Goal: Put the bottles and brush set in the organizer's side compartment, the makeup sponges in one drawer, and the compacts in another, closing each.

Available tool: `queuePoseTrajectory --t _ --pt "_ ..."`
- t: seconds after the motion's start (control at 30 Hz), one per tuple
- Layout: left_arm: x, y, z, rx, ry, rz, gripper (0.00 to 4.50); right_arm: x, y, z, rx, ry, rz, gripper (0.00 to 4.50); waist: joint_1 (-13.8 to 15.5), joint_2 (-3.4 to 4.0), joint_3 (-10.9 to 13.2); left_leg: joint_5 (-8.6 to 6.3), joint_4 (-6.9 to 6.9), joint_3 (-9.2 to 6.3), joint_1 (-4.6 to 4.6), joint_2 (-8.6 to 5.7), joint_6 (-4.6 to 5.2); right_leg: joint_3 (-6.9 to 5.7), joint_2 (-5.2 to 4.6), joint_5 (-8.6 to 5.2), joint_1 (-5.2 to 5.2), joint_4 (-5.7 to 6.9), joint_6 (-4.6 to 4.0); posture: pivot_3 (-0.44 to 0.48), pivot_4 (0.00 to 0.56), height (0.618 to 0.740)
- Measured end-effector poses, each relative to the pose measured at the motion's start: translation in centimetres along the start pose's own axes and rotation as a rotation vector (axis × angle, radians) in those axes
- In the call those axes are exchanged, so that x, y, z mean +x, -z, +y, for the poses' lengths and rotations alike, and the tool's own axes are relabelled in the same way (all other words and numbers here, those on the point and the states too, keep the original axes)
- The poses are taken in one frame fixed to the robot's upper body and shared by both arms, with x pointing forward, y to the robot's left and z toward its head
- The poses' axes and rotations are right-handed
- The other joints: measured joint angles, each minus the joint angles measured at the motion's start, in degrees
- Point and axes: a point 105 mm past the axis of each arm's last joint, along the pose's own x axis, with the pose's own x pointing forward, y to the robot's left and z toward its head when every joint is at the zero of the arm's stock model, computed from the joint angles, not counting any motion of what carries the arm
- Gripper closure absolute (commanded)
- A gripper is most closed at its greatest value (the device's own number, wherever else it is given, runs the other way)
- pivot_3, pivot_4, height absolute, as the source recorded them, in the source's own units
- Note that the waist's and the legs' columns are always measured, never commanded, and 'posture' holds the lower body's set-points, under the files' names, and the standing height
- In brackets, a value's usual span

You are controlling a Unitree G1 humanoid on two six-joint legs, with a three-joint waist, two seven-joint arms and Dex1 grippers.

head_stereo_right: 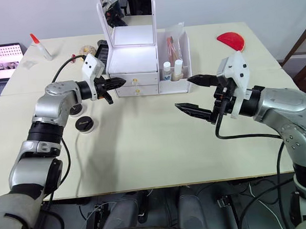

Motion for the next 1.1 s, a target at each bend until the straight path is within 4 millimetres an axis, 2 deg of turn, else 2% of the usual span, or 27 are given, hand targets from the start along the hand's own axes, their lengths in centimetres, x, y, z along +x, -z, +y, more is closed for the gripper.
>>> queuePoseTrajectory --t 0.13,0.2,0.3,0.43,0.47,0.63,0.73,0.9,1.1 --pt "-4.6 0.0 -0.5 -0.05 0.018 -0.007 4.46 -2.4 1.9 -1.6 0.027 0.11 0.078 0.0 -0.72 0.0 0.0 -0.01 -0.14 0.04 0.03 0.04 0.01 0.08 0.02 0.0 -0.1 0.03 -0.01 0.0 0.15 0.738" --pt "-7.5 0.2 -1.0 -0.08 0.011 -0.007 3.95 -3.6 3.2 -2.0 0.05 0.154 0.111 0.0 -0.95 0.01 0.0 -0.01 -0.17 0.02 0.02 0.06 0.01 0.08 0.03 -0.01 -0.11 0.04 -0.03 0.0 0.15 0.738" --pt "-12.8 0.9 -1.6 -0.126 -0.023 0.017 2.72 -5.9 5.2 -2.6 0.098 0.229 0.156 0.0 -1.42 0.02 0.01 -0.01 -0.2 0.05 0.03 0.07 0.01 0.1 0.02 -0.02 -0.12 0.02 -0.03 0.0 0.15 0.738" --pt "-18.8 2.0 -1.6 -0.118 -0.172 0.092 0.4 -9.6 7.3 -4.3 0.101 0.374 0.215 0.0 -0.91 0.09 -0.03 -0.02 -0.17 0.1 0.14 0.05 0.0 0.09 -0.06 -0.15 0.06 -0.07 -0.25 0.0 0.15 0.738" --pt "-20.1 2.7 -1.5 -0.122 -0.216 0.115 0.05 -10.4 7.8 -4.5 0.105 0.395 0.228 0.0 -0.71 0.1 -0.03 -0.02 -0.17 0.11 0.15 0.06 0.0 0.09 -0.06 -0.22 0.07 -0.11 -0.36 0.0 0.15 0.738" --pt "-26.5 5.4 -0.9 -0.156 -0.439 0.187 0.05 -15.1 10.3 -5.1 0.127 0.493 0.287 0.0 0.15 0.08 -0.02 -0.03 -0.18 0.14 0.12 0.06 -0.02 0.07 -0.14 -0.25 0.09 -0.21 -0.38 0.0 0.15 0.738" --pt "-29.4 6.4 -0.6 -0.16 -0.546 0.207 0.05 -17.6 10.8 -5.4 0.145 0.553 0.281 0.0 0.13 0.1 -0.02 -0.05 -0.18 0.15 0.1 0.07 -0.05 0.06 -0.22 -0.26 0.09 -0.23 -0.37 0.0 0.15 0.738" --pt "-30.4 7.4 -0.6 -0.128 -0.591 0.225 0.05 -19.0 11.3 -5.2 0.158 0.562 0.282 0.0 0.0 0.08 -0.03 -0.15 -0.24 0.17 0.1 0.22 -0.22 0.07 -0.23 -0.33 0.1 -0.3 -0.29 0.0 0.15 0.738" --pt "-30.4 7.3 -0.5 -0.104 -0.605 0.231 0.05 -19.0 11.7 -5.0 0.161 0.563 0.278 0.0 -0.02 0.1 -0.03 -0.14 -0.28 0.18 0.09 0.22 -0.21 0.07 -0.22 -0.27 0.08 -0.33 -0.39 0.0 0.15 0.738"
